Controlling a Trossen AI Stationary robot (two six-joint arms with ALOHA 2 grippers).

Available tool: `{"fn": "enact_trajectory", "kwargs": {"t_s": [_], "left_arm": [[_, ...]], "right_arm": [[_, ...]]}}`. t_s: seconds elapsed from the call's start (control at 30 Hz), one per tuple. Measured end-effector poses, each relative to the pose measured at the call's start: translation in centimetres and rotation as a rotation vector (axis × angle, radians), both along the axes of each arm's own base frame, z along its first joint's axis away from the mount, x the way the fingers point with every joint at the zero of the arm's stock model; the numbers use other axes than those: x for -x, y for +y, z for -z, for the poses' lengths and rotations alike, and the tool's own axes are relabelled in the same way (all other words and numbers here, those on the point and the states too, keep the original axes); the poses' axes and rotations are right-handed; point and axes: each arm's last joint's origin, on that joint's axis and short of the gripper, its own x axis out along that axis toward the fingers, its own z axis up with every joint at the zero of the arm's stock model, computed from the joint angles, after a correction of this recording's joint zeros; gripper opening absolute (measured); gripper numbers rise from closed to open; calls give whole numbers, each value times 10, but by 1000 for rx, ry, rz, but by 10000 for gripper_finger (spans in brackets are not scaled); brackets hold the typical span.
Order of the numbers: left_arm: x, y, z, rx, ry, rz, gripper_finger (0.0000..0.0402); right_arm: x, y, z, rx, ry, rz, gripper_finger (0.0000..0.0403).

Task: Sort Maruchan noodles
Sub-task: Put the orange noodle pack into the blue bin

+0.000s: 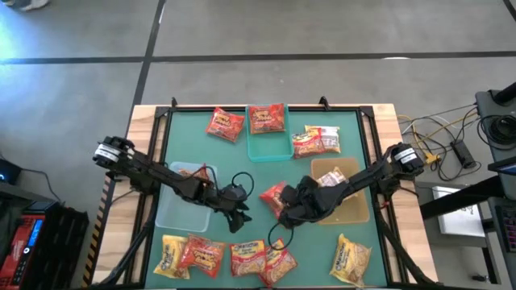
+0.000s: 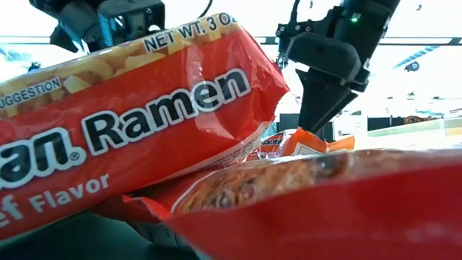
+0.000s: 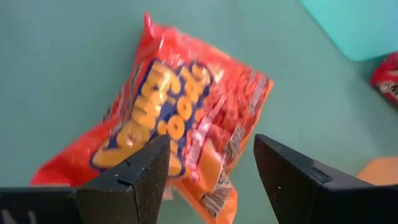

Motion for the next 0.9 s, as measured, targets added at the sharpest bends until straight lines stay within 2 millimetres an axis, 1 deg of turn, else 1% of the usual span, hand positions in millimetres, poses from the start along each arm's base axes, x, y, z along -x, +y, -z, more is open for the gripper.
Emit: {"fn": "enact_trajectory", "kwargs": {"t_s": [0.1,0.23,0.37,0.53,0.6,0.8,0.9], "left_arm": [[-8,3,9,18,-19,-22,207],[-16,16,19,46,-12,-39,207],[-21,31,23,48,-15,-85,207],[-24,43,23,51,-28,-125,207],[-25,44,24,68,-27,-136,207],[-30,40,30,194,-28,-140,207],[-32,40,31,212,-39,-143,207]], "right_arm": [[1,4,2,3,4,-12,224],[3,8,3,-18,16,-29,224],[3,13,4,-98,27,-59,224],[2,20,4,-131,5,-82,224],[1,21,4,-152,-9,-92,224],[0,27,4,-208,-17,-133,224],[2,31,4,-243,-3,-155,224]]}}
